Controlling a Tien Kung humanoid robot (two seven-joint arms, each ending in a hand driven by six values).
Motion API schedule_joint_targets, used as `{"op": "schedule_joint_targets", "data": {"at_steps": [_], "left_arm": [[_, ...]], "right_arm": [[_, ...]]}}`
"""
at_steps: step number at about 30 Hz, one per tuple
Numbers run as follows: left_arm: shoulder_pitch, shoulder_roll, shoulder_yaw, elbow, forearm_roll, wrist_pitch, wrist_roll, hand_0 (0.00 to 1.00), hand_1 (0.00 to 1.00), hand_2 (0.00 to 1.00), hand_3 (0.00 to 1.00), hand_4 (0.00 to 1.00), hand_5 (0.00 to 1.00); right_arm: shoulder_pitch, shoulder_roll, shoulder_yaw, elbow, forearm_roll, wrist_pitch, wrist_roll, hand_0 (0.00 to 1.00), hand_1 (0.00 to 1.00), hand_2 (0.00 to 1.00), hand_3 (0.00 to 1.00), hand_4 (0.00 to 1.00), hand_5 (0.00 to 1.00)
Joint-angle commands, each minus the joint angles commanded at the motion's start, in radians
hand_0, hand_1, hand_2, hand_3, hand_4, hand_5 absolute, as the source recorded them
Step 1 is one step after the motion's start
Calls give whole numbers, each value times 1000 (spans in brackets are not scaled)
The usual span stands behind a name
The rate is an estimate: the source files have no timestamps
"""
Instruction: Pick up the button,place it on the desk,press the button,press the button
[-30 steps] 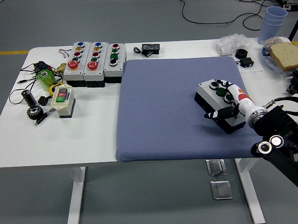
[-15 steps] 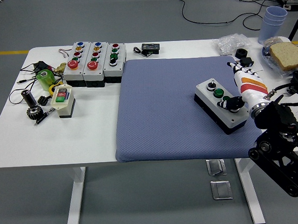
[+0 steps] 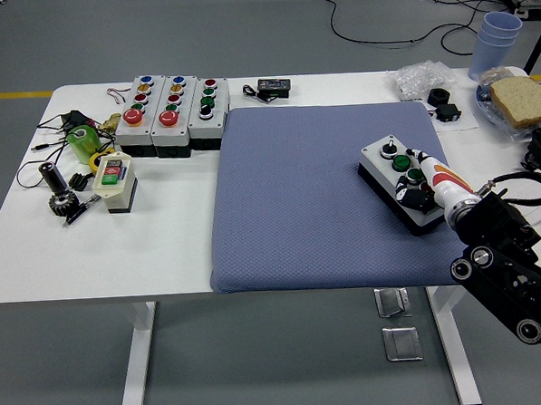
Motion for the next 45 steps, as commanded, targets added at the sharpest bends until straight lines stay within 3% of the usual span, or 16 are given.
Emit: {"op": "schedule_joint_targets", "data": {"at_steps": [19,27,35,36,41,42,45], "left_arm": [[-2,-1,3,0,-3,7,-2,650,647,640,546,308,847],[-9,0,2,0,-6,8,-1,650,647,640,545,307,845],[-10,0,2,0,-5,8,-1,650,647,639,545,308,849],[-10,0,2,0,-5,8,-1,650,647,638,545,308,848],[-11,1,1,0,-5,7,-2,650,647,638,545,308,848],[-11,1,1,0,-5,7,-2,650,646,638,545,308,846],[-11,1,-1,0,-4,7,-2,650,646,638,545,308,846]], "right_arm": [[-7,-25,51,73,37,-11,11,992,945,998,998,998,170],[28,4,35,-17,17,-6,-6,989,942,998,998,998,178],[56,25,23,-65,-15,16,-45,987,940,998,998,998,181],[58,26,21,-68,-18,16,-50,853,872,980,996,988,170],[74,30,-5,-94,-23,28,-96,853,872,980,996,988,170],[76,30,-8,-97,-30,30,-97,600,622,801,921,964,149],[79,30,-17,-105,-57,35,-97,600,622,801,921,964,149]]}}
